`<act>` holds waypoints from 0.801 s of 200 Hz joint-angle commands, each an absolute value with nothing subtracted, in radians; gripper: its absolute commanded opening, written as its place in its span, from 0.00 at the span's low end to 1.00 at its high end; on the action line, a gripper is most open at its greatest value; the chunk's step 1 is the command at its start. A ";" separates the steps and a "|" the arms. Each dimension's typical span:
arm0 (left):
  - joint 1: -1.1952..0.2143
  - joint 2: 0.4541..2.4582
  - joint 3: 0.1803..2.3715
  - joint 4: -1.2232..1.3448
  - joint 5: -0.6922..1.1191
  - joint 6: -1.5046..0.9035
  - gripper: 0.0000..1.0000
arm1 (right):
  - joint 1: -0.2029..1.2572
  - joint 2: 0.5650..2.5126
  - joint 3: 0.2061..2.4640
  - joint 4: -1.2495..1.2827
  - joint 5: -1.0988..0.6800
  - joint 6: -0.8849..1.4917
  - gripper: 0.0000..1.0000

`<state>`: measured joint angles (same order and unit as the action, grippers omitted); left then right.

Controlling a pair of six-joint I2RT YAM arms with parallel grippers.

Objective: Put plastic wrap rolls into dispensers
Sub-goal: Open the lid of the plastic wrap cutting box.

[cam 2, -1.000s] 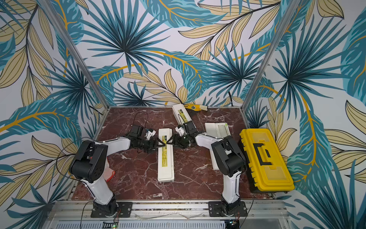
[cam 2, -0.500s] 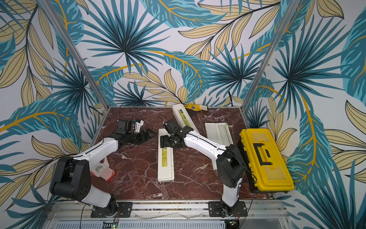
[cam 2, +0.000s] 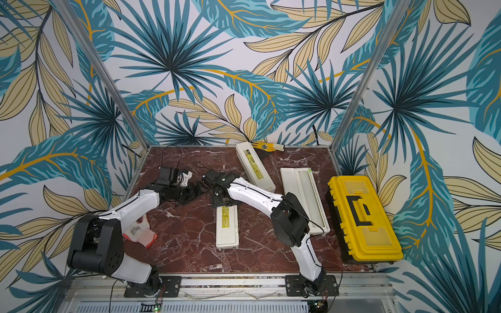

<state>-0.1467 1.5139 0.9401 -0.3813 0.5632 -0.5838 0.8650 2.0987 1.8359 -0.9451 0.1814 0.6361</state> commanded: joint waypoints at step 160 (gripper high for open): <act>-0.214 1.582 0.924 -0.432 0.598 -0.577 0.91 | 0.760 1.963 1.636 -0.541 -0.299 0.662 0.64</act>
<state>-0.1852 1.5604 0.9298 -0.4076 0.5953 -0.5884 0.7685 1.9778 1.6482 -0.6857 -0.1688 0.6395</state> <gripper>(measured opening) 0.907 0.746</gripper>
